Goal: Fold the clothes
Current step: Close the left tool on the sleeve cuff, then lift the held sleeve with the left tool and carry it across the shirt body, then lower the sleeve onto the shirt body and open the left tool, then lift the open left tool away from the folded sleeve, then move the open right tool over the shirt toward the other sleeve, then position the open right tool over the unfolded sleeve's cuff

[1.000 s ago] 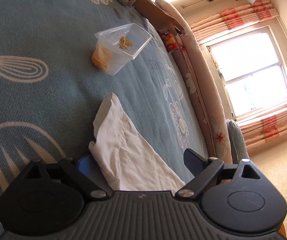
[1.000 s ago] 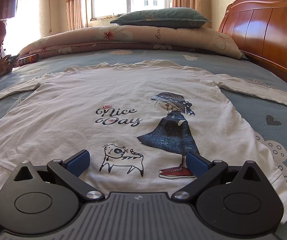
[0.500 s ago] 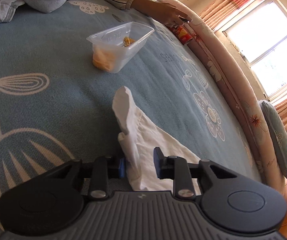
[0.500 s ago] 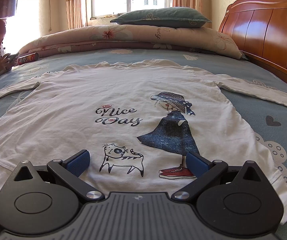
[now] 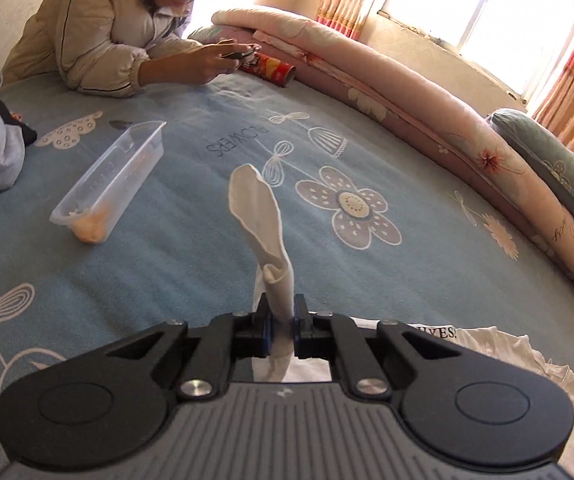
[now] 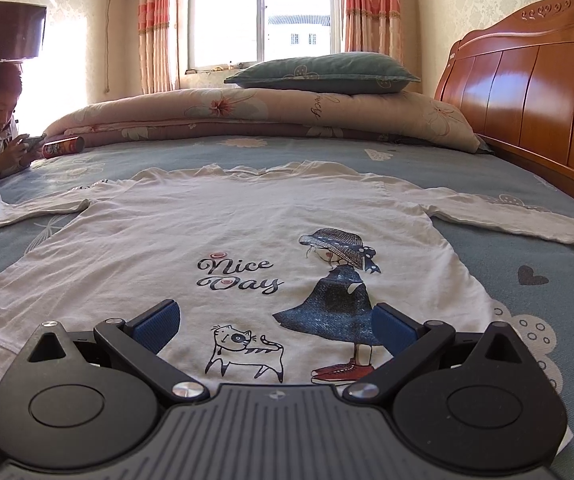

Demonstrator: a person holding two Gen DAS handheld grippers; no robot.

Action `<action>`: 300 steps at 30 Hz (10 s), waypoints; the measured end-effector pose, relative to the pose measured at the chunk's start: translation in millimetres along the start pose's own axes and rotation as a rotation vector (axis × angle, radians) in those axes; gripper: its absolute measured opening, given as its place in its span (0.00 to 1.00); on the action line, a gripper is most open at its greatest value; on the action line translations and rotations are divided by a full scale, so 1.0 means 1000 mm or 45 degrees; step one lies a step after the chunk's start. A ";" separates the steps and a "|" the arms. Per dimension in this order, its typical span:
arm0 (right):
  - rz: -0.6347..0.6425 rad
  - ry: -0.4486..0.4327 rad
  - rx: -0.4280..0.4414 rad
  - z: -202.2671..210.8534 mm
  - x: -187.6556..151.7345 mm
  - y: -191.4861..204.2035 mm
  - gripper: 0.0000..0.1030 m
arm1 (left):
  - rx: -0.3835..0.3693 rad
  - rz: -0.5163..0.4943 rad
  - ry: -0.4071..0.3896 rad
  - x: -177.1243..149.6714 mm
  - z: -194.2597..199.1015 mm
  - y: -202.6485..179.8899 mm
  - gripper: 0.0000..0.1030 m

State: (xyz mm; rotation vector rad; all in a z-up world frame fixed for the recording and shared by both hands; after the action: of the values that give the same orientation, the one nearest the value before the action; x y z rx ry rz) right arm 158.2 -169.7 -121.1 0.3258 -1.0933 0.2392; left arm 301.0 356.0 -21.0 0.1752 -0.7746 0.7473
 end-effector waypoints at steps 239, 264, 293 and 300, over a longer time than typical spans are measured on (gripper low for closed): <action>-1.221 0.051 0.183 -0.235 0.099 -0.179 0.13 | -0.260 -0.680 -0.156 -0.159 0.007 -0.228 0.85; -0.938 0.055 -0.055 -0.171 0.107 -0.160 0.42 | -0.243 -0.591 -0.137 -0.134 -0.002 -0.205 0.85; 0.271 0.416 0.497 -0.323 0.134 0.142 0.49 | -0.201 -0.266 -0.009 -0.082 -0.023 -0.129 0.87; 0.236 0.411 0.410 -0.384 0.139 0.145 0.48 | -0.202 -0.235 0.001 -0.079 -0.026 -0.123 0.87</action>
State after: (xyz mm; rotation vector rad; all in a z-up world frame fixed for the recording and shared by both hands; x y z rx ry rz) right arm 486.8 111.9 -137.4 0.4559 -0.7632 0.6152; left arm 360.6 233.5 -79.7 0.1015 -0.8015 0.5095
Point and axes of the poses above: each gripper's, at about its wrist camera, not at the fingertips, and z roughly against the way its jaws point, y to its left, x to its top, the point moved 8 cm from there along -z, roughly the way its jaws point, and after that the axes turned 14 degrees about x, right-handed, at the moved point
